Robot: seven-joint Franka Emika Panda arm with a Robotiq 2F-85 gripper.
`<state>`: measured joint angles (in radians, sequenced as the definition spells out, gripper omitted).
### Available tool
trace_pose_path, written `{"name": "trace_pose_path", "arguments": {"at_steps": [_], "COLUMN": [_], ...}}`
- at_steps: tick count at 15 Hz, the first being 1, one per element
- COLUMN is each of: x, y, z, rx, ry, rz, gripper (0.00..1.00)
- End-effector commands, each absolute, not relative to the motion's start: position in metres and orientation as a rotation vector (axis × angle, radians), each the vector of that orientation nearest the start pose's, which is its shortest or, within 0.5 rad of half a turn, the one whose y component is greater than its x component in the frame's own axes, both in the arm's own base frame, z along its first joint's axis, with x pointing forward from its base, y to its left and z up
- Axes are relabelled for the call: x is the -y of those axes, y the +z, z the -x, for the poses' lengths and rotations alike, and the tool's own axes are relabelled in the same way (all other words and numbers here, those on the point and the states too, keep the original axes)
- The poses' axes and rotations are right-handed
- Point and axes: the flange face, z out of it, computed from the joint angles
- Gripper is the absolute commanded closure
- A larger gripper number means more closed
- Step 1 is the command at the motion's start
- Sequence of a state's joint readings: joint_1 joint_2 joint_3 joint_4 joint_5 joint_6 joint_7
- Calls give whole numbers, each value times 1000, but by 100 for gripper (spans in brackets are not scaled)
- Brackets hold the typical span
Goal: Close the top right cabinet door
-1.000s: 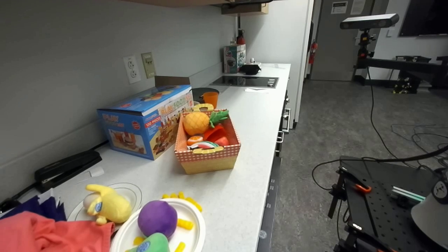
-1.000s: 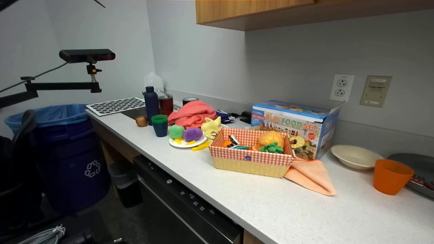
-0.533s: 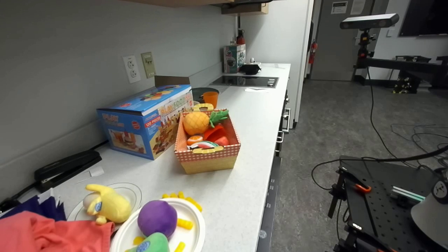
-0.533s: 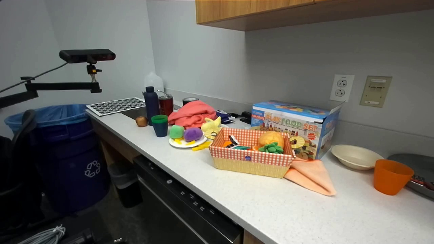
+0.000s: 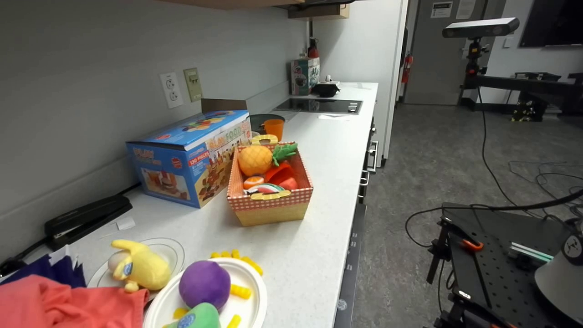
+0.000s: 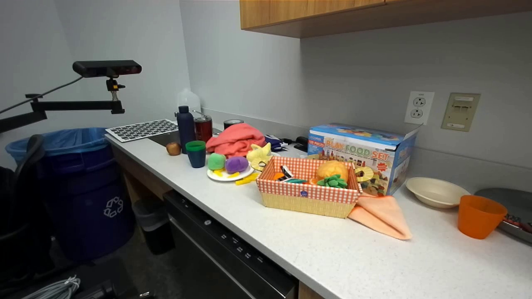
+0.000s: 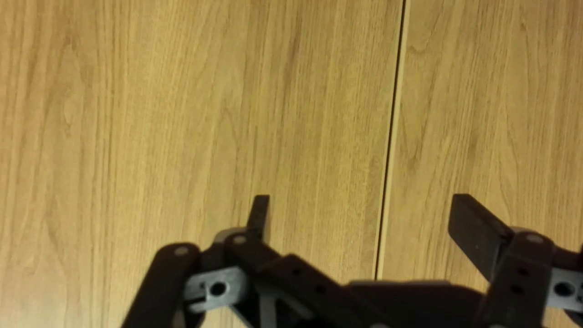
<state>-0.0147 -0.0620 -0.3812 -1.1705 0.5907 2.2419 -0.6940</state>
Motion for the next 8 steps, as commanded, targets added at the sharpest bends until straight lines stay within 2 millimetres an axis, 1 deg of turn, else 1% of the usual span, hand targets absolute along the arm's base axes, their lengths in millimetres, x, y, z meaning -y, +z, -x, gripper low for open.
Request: {"name": "trace_pose_path", "arguments": {"at_steps": [1, 8], "x": [195, 195], "y": [936, 933], "z": [-464, -467], "rx": [246, 243], "ry": [-1872, -1862], "rz": [2533, 2536], "gripper": [0, 0]}}
